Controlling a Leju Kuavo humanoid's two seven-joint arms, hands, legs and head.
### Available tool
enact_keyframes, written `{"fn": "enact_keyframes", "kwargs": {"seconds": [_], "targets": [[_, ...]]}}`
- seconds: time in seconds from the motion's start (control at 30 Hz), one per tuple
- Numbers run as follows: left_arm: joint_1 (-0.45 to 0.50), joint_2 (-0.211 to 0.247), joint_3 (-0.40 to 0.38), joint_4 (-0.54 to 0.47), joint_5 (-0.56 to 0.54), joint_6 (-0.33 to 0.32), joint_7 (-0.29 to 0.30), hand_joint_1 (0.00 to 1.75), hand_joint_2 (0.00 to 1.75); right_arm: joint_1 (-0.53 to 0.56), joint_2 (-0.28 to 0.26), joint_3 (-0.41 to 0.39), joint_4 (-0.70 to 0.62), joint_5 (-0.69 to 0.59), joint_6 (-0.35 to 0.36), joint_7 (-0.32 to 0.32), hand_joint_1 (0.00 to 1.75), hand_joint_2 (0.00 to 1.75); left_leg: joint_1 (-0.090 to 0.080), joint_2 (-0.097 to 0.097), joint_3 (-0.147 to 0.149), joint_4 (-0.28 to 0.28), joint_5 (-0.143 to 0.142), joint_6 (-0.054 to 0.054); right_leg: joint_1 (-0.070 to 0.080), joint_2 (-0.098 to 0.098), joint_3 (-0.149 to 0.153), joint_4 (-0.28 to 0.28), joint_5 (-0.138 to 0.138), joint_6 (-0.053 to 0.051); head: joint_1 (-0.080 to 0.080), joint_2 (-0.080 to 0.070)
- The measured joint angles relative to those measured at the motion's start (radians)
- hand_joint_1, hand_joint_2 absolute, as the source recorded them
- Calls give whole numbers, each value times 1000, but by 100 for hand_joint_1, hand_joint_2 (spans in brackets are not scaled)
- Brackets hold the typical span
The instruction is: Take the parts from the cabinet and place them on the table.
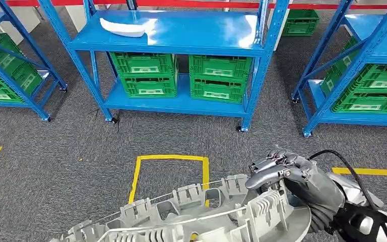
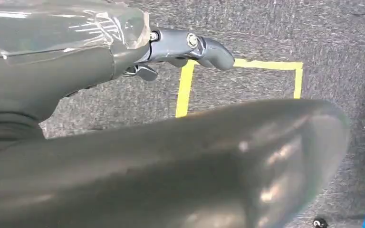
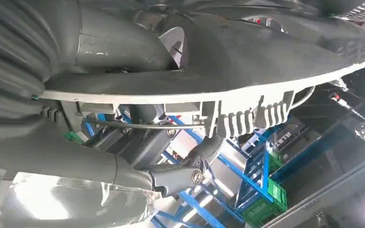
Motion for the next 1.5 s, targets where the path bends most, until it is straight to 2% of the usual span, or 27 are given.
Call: {"fn": "enact_keyframes", "kwargs": {"seconds": [0.1, 0.13, 0.17, 0.2, 0.23, 0.3, 0.37, 0.43, 0.5, 0.57, 0.6, 0.67, 0.73, 0.77, 0.83, 0.87, 0.9, 0.93, 1.0, 1.03, 1.1, 1.17, 1.2, 1.23, 1.37, 1.4, 1.5], "targets": [[0, 0, 0, 0, 0, 0, 0, 0, 0, 0, 0, 0, 0, 1, -1, -1, 175, 175, 1, 0, -2, 16, -5, 0, 0, 0, -4, 0, 3, 0, 0, 0], [0, 0, 1, 0, 0, 0, 0, 0, 0, 1, 0, 2, 1, 6, -3, -6, 175, 175, 2, 0, 5, 65, 1, 0, 2, 0, -24, 3, 18, 2, 0, 0], [0, -1, 2, 0, 0, 0, 0, 0, 0, 1, 0, 2, 1, 10, -3, -15, 175, 175, 2, 0, 66, 11, 50, 5, 3, 2, -47, 5, 33, 6, 0, 0], [-3, 1, 2, 0, -2, 2, -3, 0, 0, 2, 0, 2, 0, 16, -4, -30, 175, 175, -2, -16, 238, -231, 48, 29, 5, 5, -72, 4, 58, 16, 0, 0], [-3, 1, 2, 0, -2, 2, -4, 0, 0, -1, -1, 1, 0, 16, -3, -33, 175, 175, -6, -18, 263, -280, 36, 31, 8, 4, -77, 3, 65, 26, 3, 0], [-2, 1, 2, 0, -2, 7, -8, 0, 0, 0, -1, 2, 0, 11, 0, -34, 175, 175, -16, -18, 252, -269, 50, 36, -1, 5, -81, -6, 84, 41, 0, 0], [-3, 1, 2, 0, -3, 10, -9, 0, 0, 1, -3, 2, 0, 7, 3, -37, 175, 175, -8, -5, 250, -297, 80, 58, 1, 9, -89, -6, 89, 51, 2, 0], [-7, 1, 2, 0, -3, 10, -9, 0, 0, -1, -5, 2, -1, 6, 11, -41, 175, 175, -12, 7, 229, -301, 100, 70, 3, 9, -125, 71, 7, 35, 7, 0], [-7, -2, 2, 0, -9, 10, -9, 0, 0, 0, -4, 2, -1, 9, 14, -43, 175, 175, -18, 15, 201, -300, 119, 76, 3, 9, -173, 235, -85, 27, 6, 0], [-7, -5, 2, 1, -10, 10, -9, 0, 0, 2, -3, 2, -1, 22, 13, -42, 175, 175, -24, 20, 173, -297, 140, 78, 3, 8, -178, 322, -93, 42, 6, 0], [-7, -5, 2, 1, -10, 10, -9, 0, 0, 3, -3, 2, -1, 30, 11, -41, 175, 175, -25, 23, 160, -295, 149, 77, 3, 8, -149, 299, -68, 53, 6, 0], [-8, -6, 2, 1, -11, 10, -8, 0, 0, 6, -3, 2, -1, 43, 10, -40, 175, 175, -26, 24, 132, -285, 165, 74, 7, 7, -38, 148, -12, 62, 6, 0], [-8, -9, 2, 1, -11, 11, -8, 0, 0, 6, -3, -1, -5, 50, 10, -40, 175, 175, -32, 25, 107, -266, 176, 66, 18, -2, 80, -33, -42, 39, 6, 0], [-8, -9, 2, 1, -11, 12, -7, 0, 0, 8, -3, -3, -9, 53, 9, -41, 175, 175, -30, 25, 101, -267, 189, 62, 20, -1, 83, -46, -50, 34, 5, 0], [-8, -9, 2, 2, -14, 16, -7, 0, 0, 12, -3, -4, -10, 59, 7, -42, 175, 175, -25, 26, 94, -271, 211, 53, 25, 0, 62, -39, -37, 26, 5, 0], [-7, -6, 2, 3, -15, 19, -8, 0, 0, 13, -3, -4, -10, 61, 5, -42, 175, 175, -32, 24, 90, -275, 223, 47, 16, 0, 49, -44, -23, 17, 6, 0], [-7, -4, 3, 3, -15, 21, -9, 0, 0, 12, -2, -3, -10, 62, 5, -41, 175, 175, -24, 12, 80, -264, 191, 38, 5, -3, 44, -46, -11, 12, 11, 0], [-7, -5, 2, 5, -16, 21, -9, 0, 0, 13, -2, -4, -10, 62, 3, -40, 175, 175, -18, 2, 71, -226, 129, 26, 5, -3, 35, -45, -1, 7, 8, 0], [-5, -2, 2, 9, -18, 24, -9, 0, 0, 16, 1, -4, -11, 62, 3, -40, 175, 175, -3, 2, 40, -68, 3, 9, 4, -3, 8, -42, 23, 3, 5, 0], [-6, -1, 2, 11, -18, 25, -10, 0, 0, 17, 2, -4, -12, 62, 3, -40, 175, 175, 2, 2, 34, -4, -20, 3, 4, -2, -6, -40, 33, 5, 5, 0], [-6, 0, 2, 14, -18, 27, -11, 0, 0, 18, 4, -3, -12, 62, 3, -40, 175, 175, 10, 1, 56, 33, 17, -2, 1, 0, -39, -27, 51, 11, 4, 0], [-6, 2, 2, 15, -18, 27, -12, 0, 0, 18, 6, -3, -14, 62, 3, -37, 175, 175, 15, 0, 151, -75, 86, -3, -4, 5, -74, -11, 64, 23, 4, 0], [-6, 2, 2, 14, -14, 21, -13, 0, 0, 18, 6, -3, -17, 61, 3, -35, 175, 175, 18, -7, 222, -176, 72, -4, -5, 6, -84, -2, 71, 28, 3, 0], [-8, 2, 1, 13, -11, 16, -15, 0, 0, 17, 7, -4, -21, 61, 2, -32, 175, 175, 11, -18, 271, -250, 25, -2, -3, 6, -93, -2, 80, 39, 4, 0], [-7, 2, 2, 5, -9, 12, -18, 0, 0, 16, 7, -3, -24, 58, 0, -31, 175, 175, -3, -19, 249, -272, 47, 34, -7, 7, -98, -20, 122, 71, 6, 0], [-7, 0, 2, 3, -9, 12, -18, 0, 0, 18, 7, -3, -24, 59, 0, -30, 175, 175, 5, -7, 242, -280, 66, 49, -11, 6, -115, -1, 101, 67, 6, 0], [-7, 0, 3, 1, -9, 11, -19, 0, 0, 17, 7, -4, -24, 58, -1, -30, 175, 175, -8, -4, 192, -281, 108, 69, -3, 6, -176, 187, -68, 34, 9, 0]]}}
